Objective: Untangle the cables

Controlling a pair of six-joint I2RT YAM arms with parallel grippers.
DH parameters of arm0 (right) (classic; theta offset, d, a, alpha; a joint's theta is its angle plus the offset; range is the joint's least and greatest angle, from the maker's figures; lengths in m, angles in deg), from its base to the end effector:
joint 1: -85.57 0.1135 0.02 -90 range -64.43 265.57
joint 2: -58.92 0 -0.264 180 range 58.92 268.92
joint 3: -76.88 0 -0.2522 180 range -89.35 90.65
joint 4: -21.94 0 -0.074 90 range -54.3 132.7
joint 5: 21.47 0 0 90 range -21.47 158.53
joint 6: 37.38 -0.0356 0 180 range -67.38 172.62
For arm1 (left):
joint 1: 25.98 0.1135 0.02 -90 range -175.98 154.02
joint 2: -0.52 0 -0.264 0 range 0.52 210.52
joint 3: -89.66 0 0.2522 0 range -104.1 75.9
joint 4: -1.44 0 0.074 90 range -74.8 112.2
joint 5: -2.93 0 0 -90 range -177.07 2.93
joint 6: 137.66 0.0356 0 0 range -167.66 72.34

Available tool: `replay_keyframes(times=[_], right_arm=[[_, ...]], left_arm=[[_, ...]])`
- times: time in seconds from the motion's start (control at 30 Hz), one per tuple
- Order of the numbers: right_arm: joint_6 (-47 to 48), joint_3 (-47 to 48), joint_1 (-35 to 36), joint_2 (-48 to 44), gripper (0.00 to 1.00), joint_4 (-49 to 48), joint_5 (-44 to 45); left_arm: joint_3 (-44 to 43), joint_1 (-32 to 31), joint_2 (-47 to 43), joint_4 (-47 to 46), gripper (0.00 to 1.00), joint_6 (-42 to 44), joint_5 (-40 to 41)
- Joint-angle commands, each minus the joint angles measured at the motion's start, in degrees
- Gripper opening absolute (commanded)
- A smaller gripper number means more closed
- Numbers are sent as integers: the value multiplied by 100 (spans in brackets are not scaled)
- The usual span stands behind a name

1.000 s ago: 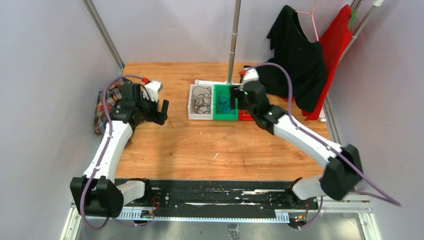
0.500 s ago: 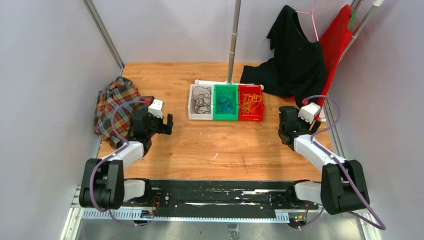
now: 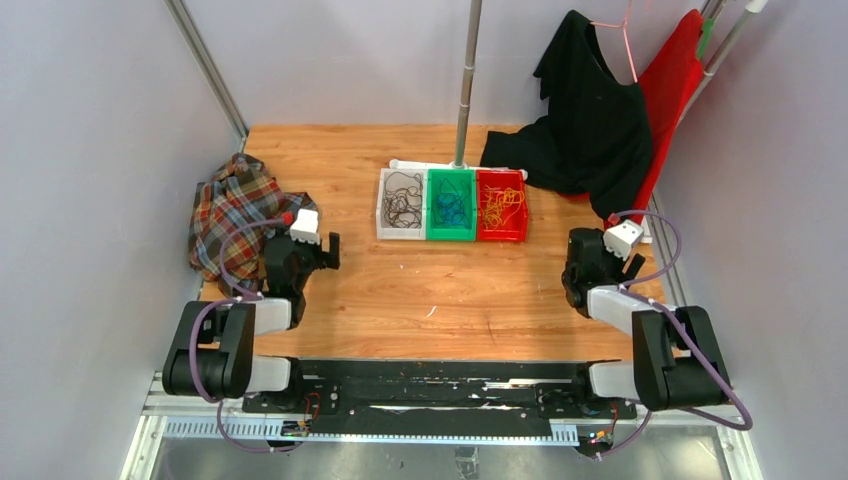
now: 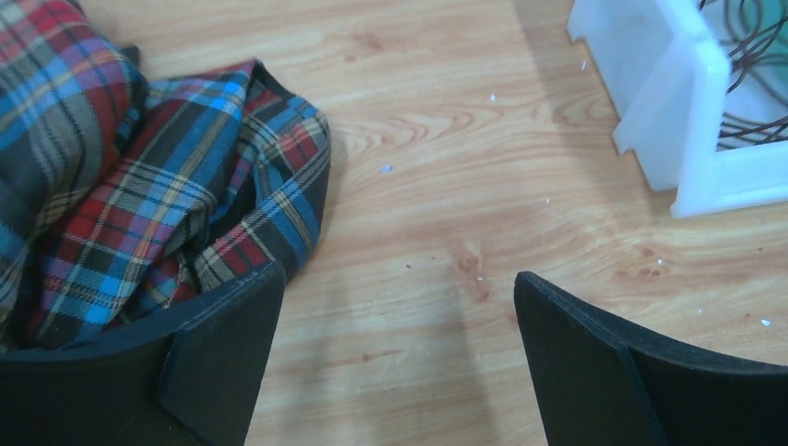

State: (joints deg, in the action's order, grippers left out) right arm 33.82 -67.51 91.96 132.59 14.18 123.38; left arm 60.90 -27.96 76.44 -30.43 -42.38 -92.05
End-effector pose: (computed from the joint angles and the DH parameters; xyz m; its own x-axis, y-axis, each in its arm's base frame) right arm 0.2278 -0.0038 0.1637 -0.2692 0.1565 -0.9503 0.7651 0.6341 -0.1123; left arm 0.2326 -0.0111 0.1558 -0.2516 0.1004 -0.9626 0.1419 0.9877 0.0660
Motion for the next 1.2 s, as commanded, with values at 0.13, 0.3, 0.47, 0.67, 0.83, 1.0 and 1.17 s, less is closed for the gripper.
replay_keyframes(times=[0.13,0.3,0.47,0.67,0.83,1.0,1.17], right_arm=[[877,-804,127,-254,70,-2190,-427],[1717,-483,104,203,71,-2405,-1729],[2152,-424,-19,422,73,-2498,-3056],[2690,-1207,208,1049,76,-4861,-3022],[2461,-1054,135,726,76,-4068,-3055],[2496,-1085,134,781,76,-4221,-3068],[2503,-1086,134,781,76,-4229,-3067]], left_arm=[[733,35,15,-1960,98,-48,225],[366,40,160,-1406,98,-188,467],[389,40,201,-1502,98,-278,623],[393,39,224,-1569,98,-278,628],[379,40,222,-1531,98,-291,651],[389,40,217,-1546,98,-292,656],[376,37,228,-1535,98,-273,620]])
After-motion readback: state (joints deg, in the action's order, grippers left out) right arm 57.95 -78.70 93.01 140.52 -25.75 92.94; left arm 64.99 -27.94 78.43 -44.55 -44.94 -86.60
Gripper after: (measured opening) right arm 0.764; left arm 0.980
